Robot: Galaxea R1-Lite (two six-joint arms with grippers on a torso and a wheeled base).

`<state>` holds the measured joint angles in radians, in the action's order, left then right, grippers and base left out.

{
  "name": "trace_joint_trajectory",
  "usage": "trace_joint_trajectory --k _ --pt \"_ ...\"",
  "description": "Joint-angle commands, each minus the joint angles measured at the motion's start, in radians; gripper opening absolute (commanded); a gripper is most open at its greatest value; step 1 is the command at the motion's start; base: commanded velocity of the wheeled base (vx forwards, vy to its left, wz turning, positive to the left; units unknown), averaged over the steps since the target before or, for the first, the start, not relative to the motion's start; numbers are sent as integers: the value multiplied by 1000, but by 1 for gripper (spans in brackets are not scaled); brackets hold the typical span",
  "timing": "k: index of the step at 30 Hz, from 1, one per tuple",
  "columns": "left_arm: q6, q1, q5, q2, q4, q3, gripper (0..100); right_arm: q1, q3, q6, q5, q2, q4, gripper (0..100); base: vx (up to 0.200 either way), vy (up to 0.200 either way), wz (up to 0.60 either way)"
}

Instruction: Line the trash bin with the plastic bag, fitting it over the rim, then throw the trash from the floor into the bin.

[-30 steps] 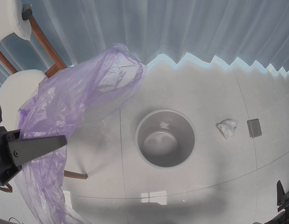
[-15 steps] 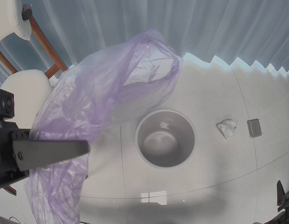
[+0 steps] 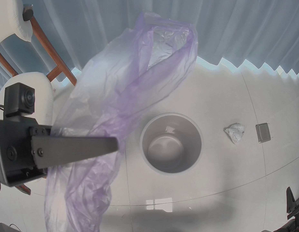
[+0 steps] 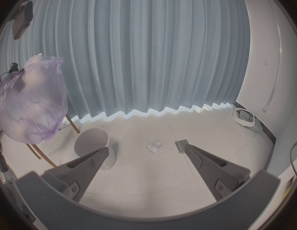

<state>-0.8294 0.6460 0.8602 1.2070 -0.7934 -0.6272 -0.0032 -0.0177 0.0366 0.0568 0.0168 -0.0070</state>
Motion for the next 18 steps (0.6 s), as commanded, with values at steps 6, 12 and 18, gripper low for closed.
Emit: trace_joint_trajectory --k 6,12,18 --pt "12 -54 25 198 -190 -17 0 0 18 0 1 -15 -1 100 0 0 0" --pt "10 -89 25 322 -371 -23 0 0 18 0 0 -15 -1 100 0 0 0" --pt "10 -89 23 416 -487 -32 0 0 18 0 0 -15 -1 100 0 0 0"
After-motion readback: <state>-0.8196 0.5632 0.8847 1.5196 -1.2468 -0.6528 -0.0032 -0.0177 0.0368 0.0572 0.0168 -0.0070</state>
